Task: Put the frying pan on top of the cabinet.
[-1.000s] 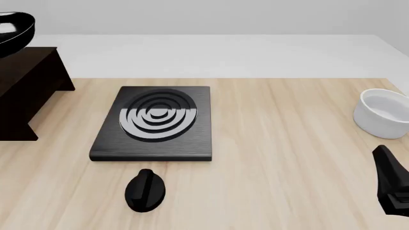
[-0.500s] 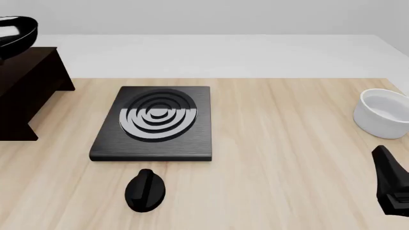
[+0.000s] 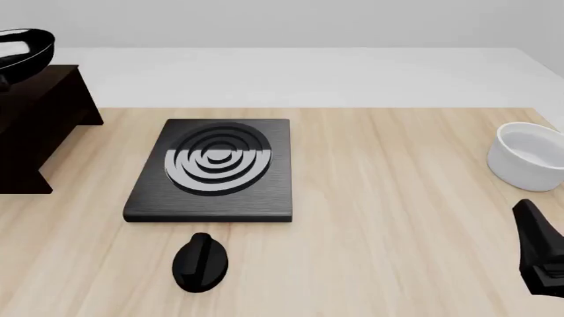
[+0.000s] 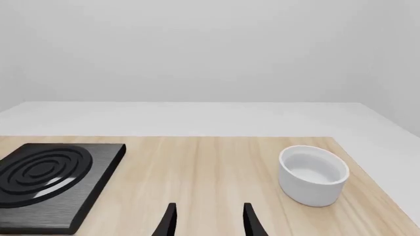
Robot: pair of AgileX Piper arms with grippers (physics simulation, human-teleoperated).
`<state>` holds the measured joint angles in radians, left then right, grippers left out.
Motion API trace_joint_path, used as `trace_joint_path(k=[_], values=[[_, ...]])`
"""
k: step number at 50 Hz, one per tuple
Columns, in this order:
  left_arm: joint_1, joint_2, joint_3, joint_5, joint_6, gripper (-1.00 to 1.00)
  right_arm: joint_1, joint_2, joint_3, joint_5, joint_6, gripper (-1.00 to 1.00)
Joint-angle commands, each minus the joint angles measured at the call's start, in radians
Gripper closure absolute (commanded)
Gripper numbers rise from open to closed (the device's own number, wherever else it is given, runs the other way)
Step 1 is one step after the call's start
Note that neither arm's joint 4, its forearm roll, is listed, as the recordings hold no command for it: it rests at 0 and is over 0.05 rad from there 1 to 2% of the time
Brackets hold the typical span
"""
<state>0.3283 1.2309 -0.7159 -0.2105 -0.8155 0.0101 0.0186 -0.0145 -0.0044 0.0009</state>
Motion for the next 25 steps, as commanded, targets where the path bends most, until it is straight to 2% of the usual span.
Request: trace_joint_path(k=[1,25], values=[[0.014,0.057,-0.051,-0.039,0.004,1.00,0.000,0.006,-0.001,-0.003,-0.001,-1.00],[0.046,0.145,-0.077,-0.065,0.009,1.00,0.001,0.022,0.008,-0.024,-0.005,-1.00]])
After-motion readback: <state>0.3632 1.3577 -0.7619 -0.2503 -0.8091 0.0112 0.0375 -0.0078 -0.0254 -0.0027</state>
